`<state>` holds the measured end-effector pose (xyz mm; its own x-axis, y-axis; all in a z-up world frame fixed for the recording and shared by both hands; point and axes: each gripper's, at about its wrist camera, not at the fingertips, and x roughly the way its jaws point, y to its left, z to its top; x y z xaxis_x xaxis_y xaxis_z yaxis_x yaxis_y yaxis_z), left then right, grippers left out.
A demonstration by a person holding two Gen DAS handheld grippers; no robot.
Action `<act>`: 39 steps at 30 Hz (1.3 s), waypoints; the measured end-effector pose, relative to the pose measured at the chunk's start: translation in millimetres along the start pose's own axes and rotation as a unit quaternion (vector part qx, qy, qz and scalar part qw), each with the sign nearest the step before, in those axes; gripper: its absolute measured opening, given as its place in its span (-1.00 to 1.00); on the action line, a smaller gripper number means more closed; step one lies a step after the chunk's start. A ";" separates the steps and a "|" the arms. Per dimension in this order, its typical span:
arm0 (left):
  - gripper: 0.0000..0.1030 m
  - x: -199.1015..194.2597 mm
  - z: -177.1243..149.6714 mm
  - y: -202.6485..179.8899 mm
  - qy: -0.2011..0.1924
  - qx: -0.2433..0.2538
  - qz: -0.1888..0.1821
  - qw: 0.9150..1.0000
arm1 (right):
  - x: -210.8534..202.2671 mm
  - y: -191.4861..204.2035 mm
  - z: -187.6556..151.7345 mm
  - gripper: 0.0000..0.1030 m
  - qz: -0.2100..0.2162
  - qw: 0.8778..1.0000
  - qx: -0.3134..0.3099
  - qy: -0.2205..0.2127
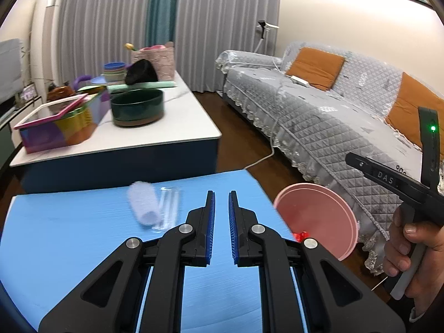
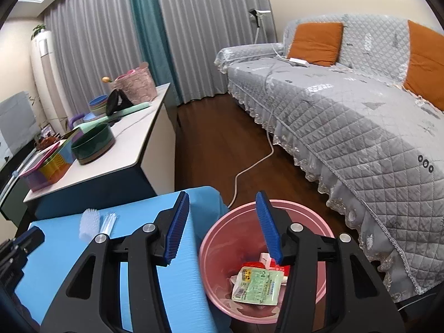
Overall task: Collect trash
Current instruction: 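Move both grippers back over the remaining table trash, then grasp white plastic mesh roll with left gripper while right grasps clear plastic tubes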
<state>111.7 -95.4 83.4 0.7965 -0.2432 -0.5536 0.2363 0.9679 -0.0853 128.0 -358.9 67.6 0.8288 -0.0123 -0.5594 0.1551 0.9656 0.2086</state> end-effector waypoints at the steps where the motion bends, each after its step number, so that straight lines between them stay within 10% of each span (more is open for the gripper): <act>1: -0.80 -2.3 -0.9 5.4 -0.001 -0.002 0.004 1.000 | -0.4 2.9 -0.9 -0.02 0.002 1.000 -0.003 0.000; 20: -0.80 -11.4 -26.9 133.1 0.017 -0.115 0.081 0.990 | 21.6 71.5 -27.9 -0.46 0.077 0.995 -0.058 0.033; 30: -0.80 36.0 -25.8 136.7 0.040 -0.118 0.073 0.990 | 37.7 111.0 -39.9 -0.49 0.106 0.989 -0.098 0.043; 39: -0.08 95.6 -15.5 117.8 0.057 -0.106 0.062 0.991 | 54.6 117.7 -45.8 -0.49 0.110 0.986 -0.110 0.056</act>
<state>207.0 -3.7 7.6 0.7414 -0.1237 -0.6596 0.0077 0.9844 -0.1760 166.8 -234.0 24.8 0.7630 0.2208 -0.6076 -0.1530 0.9748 0.1621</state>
